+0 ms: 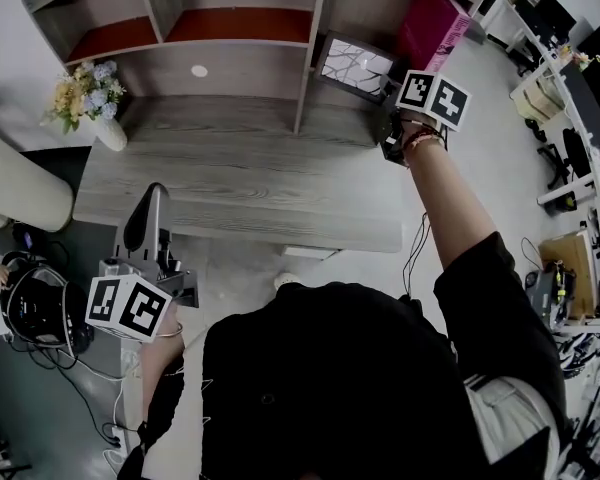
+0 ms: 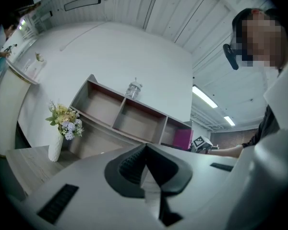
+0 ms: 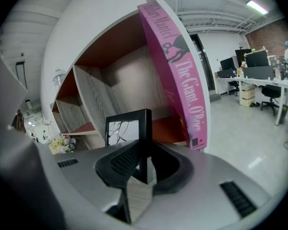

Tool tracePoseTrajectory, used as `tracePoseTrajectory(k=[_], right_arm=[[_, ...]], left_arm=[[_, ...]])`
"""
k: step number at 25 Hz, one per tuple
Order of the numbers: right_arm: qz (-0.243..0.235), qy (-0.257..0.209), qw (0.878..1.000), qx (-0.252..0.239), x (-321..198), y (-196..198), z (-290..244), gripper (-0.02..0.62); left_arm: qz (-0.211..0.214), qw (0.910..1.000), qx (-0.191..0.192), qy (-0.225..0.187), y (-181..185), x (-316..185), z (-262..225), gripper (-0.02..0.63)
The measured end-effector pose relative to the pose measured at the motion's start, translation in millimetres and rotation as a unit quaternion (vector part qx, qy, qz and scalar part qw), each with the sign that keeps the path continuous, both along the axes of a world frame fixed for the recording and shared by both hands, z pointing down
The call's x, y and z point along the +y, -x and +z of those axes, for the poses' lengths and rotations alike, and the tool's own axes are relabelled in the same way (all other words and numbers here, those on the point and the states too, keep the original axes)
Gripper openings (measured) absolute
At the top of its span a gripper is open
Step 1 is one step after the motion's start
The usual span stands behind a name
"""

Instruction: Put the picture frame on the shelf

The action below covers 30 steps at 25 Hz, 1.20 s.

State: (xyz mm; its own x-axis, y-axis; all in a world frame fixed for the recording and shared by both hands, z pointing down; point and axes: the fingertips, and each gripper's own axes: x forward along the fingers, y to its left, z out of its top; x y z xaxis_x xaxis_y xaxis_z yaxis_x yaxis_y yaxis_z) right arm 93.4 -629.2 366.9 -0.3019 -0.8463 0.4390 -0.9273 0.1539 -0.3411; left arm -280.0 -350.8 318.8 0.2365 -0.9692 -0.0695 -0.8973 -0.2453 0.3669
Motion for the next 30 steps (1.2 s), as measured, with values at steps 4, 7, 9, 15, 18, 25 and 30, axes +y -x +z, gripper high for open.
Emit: tracePoseTrajectory(k=[4,7,9,15,18,25,30], right_arm=[[0.001,0.0,1.0,0.006,-6,3,1,0.081],[-0.001,0.001,1.0,0.014,-12,10,1,0.081],[0.0,0.001,1.0,0.022,-16,11,0,0.081],[0.012,-0.004,0.999,0.032,-25,8,-5,0.083],[0.018,-0.005,0.999,0.037,-30,7,-6,0.083],[0.032,-0.003,0.999,0.041,-40,8,-6,0.084],[0.04,0.007,0.999,0.031,-44,7,-2,0.084]], left_arm=[[-0.006,1.0,0.0,-0.001,2,-3,1,0.011],[-0.005,1.0,0.0,-0.001,1,-6,1,0.011],[-0.007,1.0,0.0,-0.001,1,-6,1,0.011],[-0.027,0.9996,-0.003,-0.003,10,-3,-4,0.012],[-0.032,0.9995,-0.003,-0.004,12,-3,-4,0.011],[-0.035,0.9994,-0.005,-0.003,16,-8,-2,0.012],[-0.04,0.9992,-0.002,-0.003,21,-12,-2,0.012]])
